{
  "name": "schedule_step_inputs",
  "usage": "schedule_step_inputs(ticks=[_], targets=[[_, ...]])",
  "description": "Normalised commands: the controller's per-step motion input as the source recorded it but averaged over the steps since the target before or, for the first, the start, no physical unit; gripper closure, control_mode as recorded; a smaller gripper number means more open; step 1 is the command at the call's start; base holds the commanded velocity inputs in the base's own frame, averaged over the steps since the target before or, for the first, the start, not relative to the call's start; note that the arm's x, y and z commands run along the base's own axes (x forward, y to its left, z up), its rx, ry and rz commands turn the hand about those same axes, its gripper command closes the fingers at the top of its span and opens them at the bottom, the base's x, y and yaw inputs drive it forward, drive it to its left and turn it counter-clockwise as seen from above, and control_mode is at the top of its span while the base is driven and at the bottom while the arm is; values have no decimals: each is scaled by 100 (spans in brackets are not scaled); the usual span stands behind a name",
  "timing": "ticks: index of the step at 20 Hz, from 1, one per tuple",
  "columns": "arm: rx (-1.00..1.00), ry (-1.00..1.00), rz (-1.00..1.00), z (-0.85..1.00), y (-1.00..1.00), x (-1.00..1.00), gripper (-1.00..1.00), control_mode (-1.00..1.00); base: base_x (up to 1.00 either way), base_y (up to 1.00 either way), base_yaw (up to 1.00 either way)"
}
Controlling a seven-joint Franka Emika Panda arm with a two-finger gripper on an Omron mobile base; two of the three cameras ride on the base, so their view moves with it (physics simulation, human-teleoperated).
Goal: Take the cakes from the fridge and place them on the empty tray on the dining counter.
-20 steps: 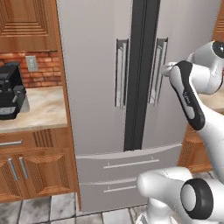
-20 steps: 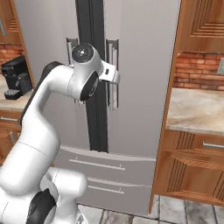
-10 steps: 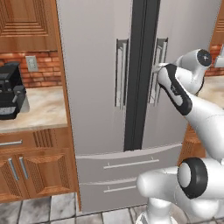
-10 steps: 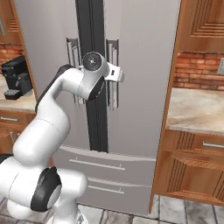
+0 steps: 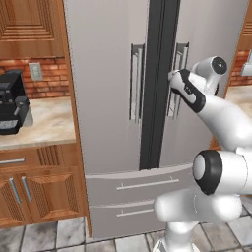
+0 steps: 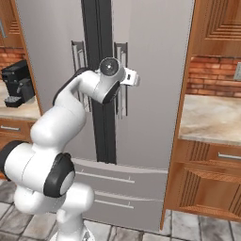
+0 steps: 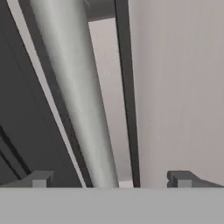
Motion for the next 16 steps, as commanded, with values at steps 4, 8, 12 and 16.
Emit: schedule_step_inputs(ticks=[4, 8, 12, 16], targets=[[0, 0, 1, -4, -14, 57, -100, -100, 0, 0, 0], [0, -4, 2, -22, -1, 60, -100, -100, 0, 0, 0], [0, -8, 1, -37, 0, 63, 100, -100, 0, 0, 0], [0, -3, 0, -13, 2, 31, 100, -100, 0, 0, 0]])
